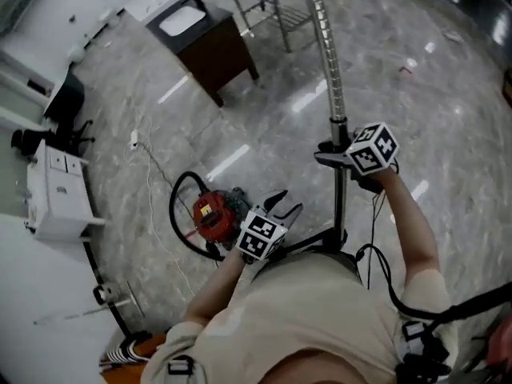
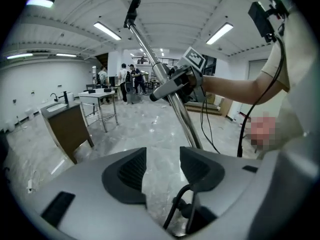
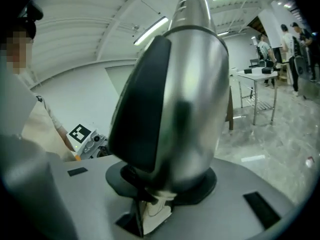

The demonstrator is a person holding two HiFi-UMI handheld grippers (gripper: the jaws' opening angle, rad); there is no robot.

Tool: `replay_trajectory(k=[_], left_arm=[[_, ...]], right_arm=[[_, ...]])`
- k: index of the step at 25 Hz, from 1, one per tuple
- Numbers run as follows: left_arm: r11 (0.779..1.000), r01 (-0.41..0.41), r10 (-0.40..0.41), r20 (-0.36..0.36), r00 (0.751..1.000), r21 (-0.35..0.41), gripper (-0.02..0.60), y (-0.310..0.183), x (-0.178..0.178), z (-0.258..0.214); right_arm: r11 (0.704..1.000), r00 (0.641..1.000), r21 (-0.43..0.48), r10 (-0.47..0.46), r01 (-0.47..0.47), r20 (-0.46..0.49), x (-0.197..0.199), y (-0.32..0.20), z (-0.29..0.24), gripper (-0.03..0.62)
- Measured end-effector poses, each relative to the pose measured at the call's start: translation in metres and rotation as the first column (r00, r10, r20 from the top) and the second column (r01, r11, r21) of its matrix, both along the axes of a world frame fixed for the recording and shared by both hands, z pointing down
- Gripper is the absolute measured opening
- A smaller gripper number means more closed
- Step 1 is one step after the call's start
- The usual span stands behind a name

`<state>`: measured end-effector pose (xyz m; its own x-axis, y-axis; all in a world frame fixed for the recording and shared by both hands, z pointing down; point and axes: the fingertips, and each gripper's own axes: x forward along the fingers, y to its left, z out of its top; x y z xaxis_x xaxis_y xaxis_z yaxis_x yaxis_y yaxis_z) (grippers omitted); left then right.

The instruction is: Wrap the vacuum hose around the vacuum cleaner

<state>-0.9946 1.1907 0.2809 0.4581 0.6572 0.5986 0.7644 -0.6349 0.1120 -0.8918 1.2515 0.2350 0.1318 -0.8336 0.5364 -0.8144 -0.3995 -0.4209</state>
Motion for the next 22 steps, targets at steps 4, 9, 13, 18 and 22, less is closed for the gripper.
replay_trajectory(k=[4,9,13,18,22], left_arm=[[0.991,0.131,-0.131,0.049,0.990,0.008,0.215,0.004,0.017,0.031],[0.976,0.215,-0.216,0.060,0.975,0.026,0.215,0.008,0.010,0.043],[0.950,0.311,-0.310,0.105,0.945,0.010,0.215,-0.012,0.021,0.055],[0.941,0.337,-0.337,0.098,0.936,0.017,0.215,-0.038,0.055,0.089],[0.929,0.368,-0.363,0.108,0.925,-0.027,0.215,-0.063,0.082,0.101]], right_arm=[[0.993,0.993,0.028,-0.113,0.112,0.018,0.020,0.007,0.020,0.123],[0.988,0.989,0.050,-0.148,0.148,-0.003,0.031,0.019,0.016,0.124],[0.976,0.976,0.008,-0.217,0.217,-0.014,0.053,0.002,0.019,0.126],[0.954,0.955,-0.060,-0.295,0.295,0.001,0.069,-0.026,0.048,0.126],[0.934,0.942,-0.120,-0.335,0.336,0.028,0.084,-0.058,0.063,0.126]])
